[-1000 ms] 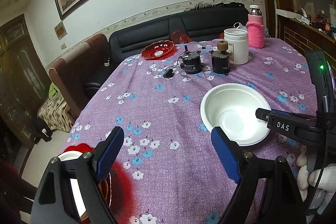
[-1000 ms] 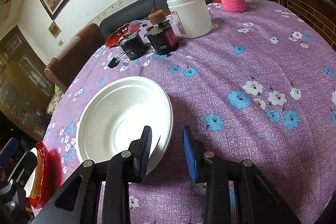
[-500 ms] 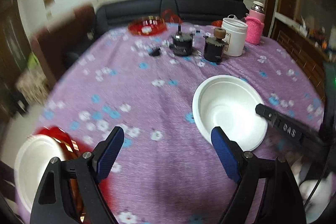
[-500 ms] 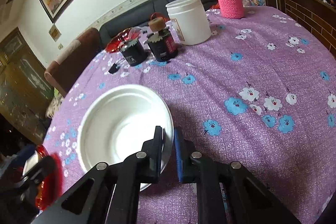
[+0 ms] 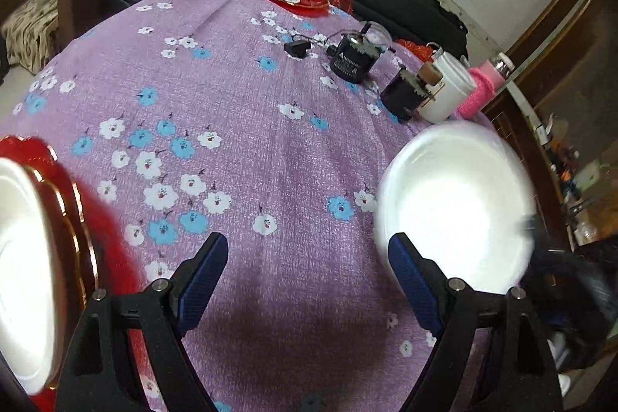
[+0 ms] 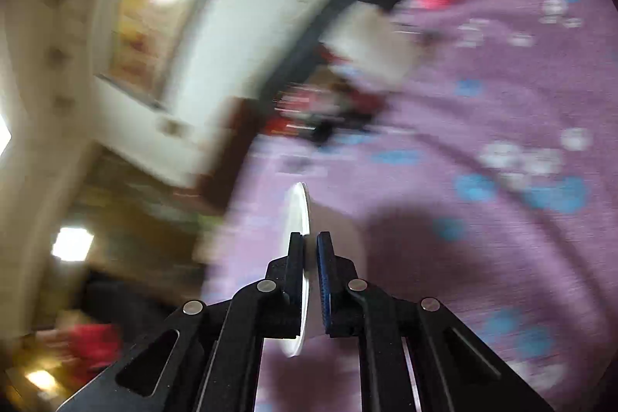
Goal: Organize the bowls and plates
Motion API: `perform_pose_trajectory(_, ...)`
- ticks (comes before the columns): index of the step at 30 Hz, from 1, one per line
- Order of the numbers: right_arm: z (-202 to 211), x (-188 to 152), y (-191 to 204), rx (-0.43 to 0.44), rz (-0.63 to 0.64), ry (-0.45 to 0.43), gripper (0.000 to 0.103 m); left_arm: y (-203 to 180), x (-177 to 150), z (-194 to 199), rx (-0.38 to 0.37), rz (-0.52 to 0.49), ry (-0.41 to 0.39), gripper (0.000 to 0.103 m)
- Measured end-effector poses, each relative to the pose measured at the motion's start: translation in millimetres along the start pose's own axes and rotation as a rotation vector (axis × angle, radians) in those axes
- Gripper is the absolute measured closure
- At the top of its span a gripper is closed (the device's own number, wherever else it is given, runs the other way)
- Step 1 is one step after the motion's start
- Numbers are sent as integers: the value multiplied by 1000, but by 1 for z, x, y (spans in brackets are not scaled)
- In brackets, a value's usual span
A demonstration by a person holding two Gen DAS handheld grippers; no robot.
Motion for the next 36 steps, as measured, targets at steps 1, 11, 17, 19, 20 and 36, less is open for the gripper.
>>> perform_pose_trajectory(1,6,-1,15,85,22,3,93,1,1,7,-7,2,-22,18)
perform_pose_trajectory(11,5,-10,25,131,47,36,97,25,4,26,10,37,-71,18)
perform_pose_trajectory(17,4,-1,-14,-269,78,-26,97,20,-2,20,13,16,-51,18)
perform_pose_trajectory(19,5,-1,-23,-316,72,-23,97,14,-4,17,15,-3,-45,18)
perform_pose_trajectory(20,4,1,-26,-329,71,-16,97,11,-5,16,13,-9,-40,18)
perform_pose_trajectory(36,-40,-20,-51,-489,123,154,97,-34,-12,-35,79,-122,36,18)
Point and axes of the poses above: each gripper's, at about its wrist camera, not at the fingertips, and z roughly against the way its jaws point, y to its left, x to its top, the point moved 9 cm from there along -z, roughly the way its jaws point, and after that the axes turned 8 degrees about y, right-handed, at the moved point
